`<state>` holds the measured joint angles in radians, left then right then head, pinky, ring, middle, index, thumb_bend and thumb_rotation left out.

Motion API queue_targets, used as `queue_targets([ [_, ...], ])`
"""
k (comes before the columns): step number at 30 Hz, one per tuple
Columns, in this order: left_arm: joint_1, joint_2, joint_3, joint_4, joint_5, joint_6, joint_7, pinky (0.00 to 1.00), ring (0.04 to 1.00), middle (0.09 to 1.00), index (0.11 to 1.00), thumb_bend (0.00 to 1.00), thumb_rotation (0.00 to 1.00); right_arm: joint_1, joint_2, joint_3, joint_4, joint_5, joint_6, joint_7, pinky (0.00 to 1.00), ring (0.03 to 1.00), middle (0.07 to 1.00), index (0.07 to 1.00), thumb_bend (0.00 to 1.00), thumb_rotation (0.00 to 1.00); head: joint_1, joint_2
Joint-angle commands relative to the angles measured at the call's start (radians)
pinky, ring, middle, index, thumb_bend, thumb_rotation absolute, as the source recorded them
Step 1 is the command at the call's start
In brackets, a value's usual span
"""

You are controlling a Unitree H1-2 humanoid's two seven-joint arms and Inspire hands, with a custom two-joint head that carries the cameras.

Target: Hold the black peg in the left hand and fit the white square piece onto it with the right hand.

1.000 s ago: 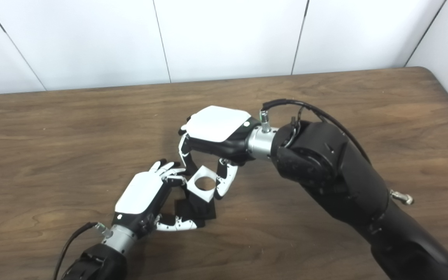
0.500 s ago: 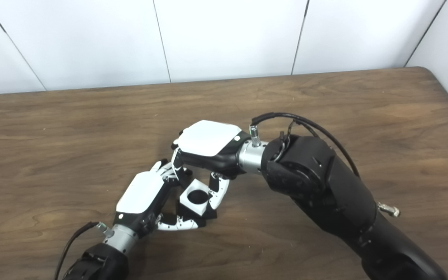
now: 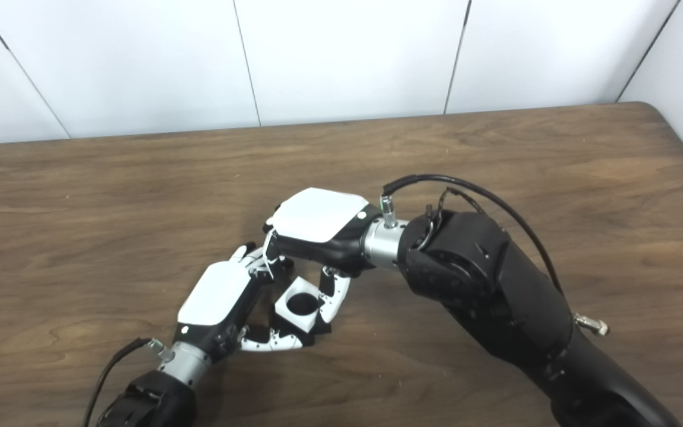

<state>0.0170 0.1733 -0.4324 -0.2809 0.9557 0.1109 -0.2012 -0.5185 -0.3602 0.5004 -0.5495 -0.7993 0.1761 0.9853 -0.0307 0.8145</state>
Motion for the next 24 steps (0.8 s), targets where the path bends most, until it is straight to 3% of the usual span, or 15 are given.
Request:
queue_targets([
  [1,0.007,0.008,-0.015,0.026,0.022,0.01,-0.028,1.0,0.918,0.817,0.488,0.51,0.05,-0.035,-0.001,-0.023,-0.001,-0.002,-0.02,-0.022,0.97,0.925,0.768,0.482,0.52,0.13,-0.001,0.001],
  [24,0.01,0.007,-0.017,0.009,0.025,0.023,-0.046,1.0,0.922,0.818,0.488,0.52,0.05,-0.03,0.002,-0.046,0.025,-0.003,-0.045,-0.033,0.94,0.927,0.761,0.483,0.52,0.13,-0.009,0.01],
])
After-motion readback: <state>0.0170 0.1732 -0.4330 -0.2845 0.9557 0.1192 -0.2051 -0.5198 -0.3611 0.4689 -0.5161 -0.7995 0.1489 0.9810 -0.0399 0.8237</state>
